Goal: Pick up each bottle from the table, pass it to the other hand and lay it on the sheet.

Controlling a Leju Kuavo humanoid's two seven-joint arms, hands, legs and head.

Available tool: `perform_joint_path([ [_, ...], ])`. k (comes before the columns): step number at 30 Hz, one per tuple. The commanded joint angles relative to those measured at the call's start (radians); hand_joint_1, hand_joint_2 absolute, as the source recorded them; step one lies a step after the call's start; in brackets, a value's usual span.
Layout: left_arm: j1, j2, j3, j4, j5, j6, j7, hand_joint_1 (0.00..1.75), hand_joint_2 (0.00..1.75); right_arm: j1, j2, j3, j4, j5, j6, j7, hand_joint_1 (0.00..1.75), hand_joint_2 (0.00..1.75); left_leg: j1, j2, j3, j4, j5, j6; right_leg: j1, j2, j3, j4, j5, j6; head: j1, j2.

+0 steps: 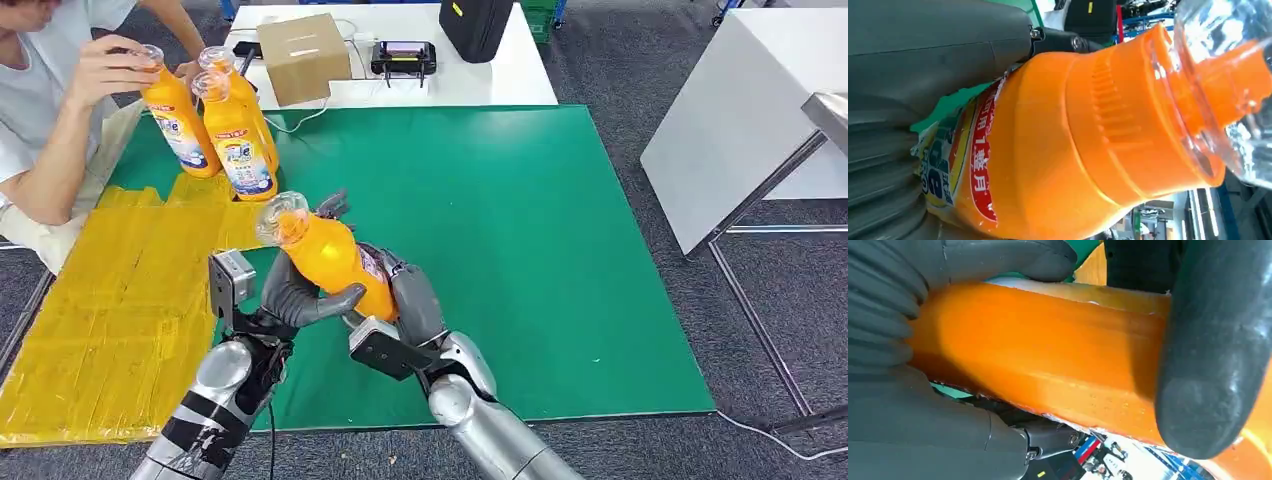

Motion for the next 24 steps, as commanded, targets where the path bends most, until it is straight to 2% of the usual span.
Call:
perform_joint_path([
  [1,-0.037,-0.011,-0.018,0.045,0.013,0.021,-0.007,1.75,1.75,-0.03,-0.019,0.053,0.091,0.005,-0.004,0.002,1.75,1.75,0.003,-0.003,0.006,0.0,-0.003,-0.002,0.002,0.003,0.007,-0.001,-0.002,-0.002,0.0,0.0],
  [15,-0.044,0.001,-0.043,0.037,-0.037,0.058,-0.015,1.75,1.75,-0.036,-0.036,0.036,0.081,0.015,-0.026,0.007,1.75,1.75,0.001,-0.002,0.003,0.0,-0.001,-0.001,0.001,0.001,0.004,-0.001,-0.001,-0.001,0.0,0.0],
  [16,-0.044,0.001,-0.043,0.037,-0.037,0.058,-0.015,1.75,1.75,-0.036,-0.036,0.036,0.081,0.015,-0.026,0.007,1.5,1.75,0.002,-0.003,0.005,0.0,-0.002,-0.002,0.001,0.002,0.006,-0.001,-0.002,-0.002,0.0,0.0],
  [17,-0.042,0.008,-0.04,0.026,-0.05,0.068,-0.017,1.75,1.75,-0.026,-0.045,0.028,0.046,0.019,-0.033,0.008,0.21,1.75,0.002,-0.004,0.004,0.0,-0.002,-0.002,0.001,0.001,0.006,-0.001,-0.002,-0.002,0.0,0.0],
  [18,-0.043,0.013,-0.038,0.02,-0.062,0.078,-0.02,1.75,1.75,-0.02,-0.051,0.021,0.025,0.023,-0.045,0.007,0.0,1.75,0.001,-0.003,0.002,0.0,-0.001,-0.001,0.001,0.001,0.003,-0.001,-0.001,-0.001,0.0,0.0],
  [22,-0.034,0.056,0.012,-0.028,-0.179,0.19,-0.024,1.75,1.75,0.082,-0.113,-0.074,-0.293,-0.108,0.001,-0.003,0.0,1.75,0.001,-0.003,0.0,0.0,-0.001,-0.001,0.001,0.0,0.001,0.0,-0.001,-0.001,0.0,0.0],
  [24,-0.041,0.07,0.028,-0.026,-0.224,0.219,-0.022,1.75,1.75,0.117,-0.137,-0.093,-0.393,-0.122,0.029,0.022,0.0,1.75,0.001,-0.004,0.001,0.001,-0.001,-0.001,0.001,0.001,0.002,0.0,-0.002,-0.001,0.0,0.0],
])
